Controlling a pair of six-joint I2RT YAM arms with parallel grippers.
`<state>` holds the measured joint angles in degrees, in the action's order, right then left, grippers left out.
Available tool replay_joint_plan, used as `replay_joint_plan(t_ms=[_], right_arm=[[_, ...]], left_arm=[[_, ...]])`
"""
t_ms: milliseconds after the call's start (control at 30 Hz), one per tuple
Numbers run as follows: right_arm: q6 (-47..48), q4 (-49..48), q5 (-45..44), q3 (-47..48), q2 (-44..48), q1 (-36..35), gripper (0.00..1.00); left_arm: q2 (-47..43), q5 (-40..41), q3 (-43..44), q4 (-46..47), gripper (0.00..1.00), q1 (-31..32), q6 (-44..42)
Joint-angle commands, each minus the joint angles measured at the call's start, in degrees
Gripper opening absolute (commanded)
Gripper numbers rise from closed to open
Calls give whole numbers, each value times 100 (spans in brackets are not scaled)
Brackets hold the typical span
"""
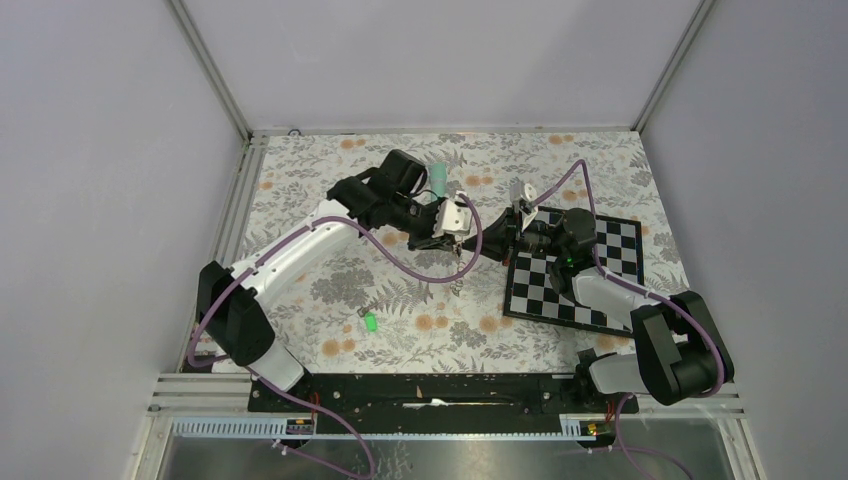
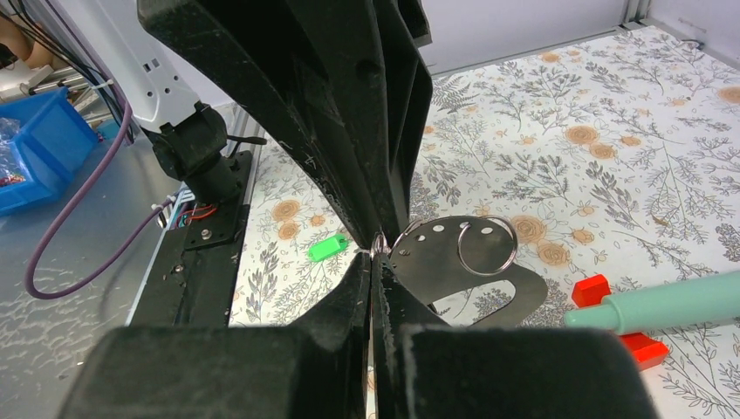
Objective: Put the keys on the keyring
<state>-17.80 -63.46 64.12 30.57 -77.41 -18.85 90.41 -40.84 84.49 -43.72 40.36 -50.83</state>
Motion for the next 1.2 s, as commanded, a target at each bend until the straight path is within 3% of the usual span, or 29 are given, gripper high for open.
replay_joint_plan(t_ms=[0, 200, 1167], right_arm=[[67, -233, -4, 192, 103, 39, 0], [35, -261, -20, 192, 111, 37, 0], [-166, -349, -391, 136, 97, 48, 0]], left_arm=[[19, -328, 219, 185, 19, 33, -37], [43, -314, 196, 189, 1, 49, -15], [-19, 239, -232, 754, 0, 480, 697]])
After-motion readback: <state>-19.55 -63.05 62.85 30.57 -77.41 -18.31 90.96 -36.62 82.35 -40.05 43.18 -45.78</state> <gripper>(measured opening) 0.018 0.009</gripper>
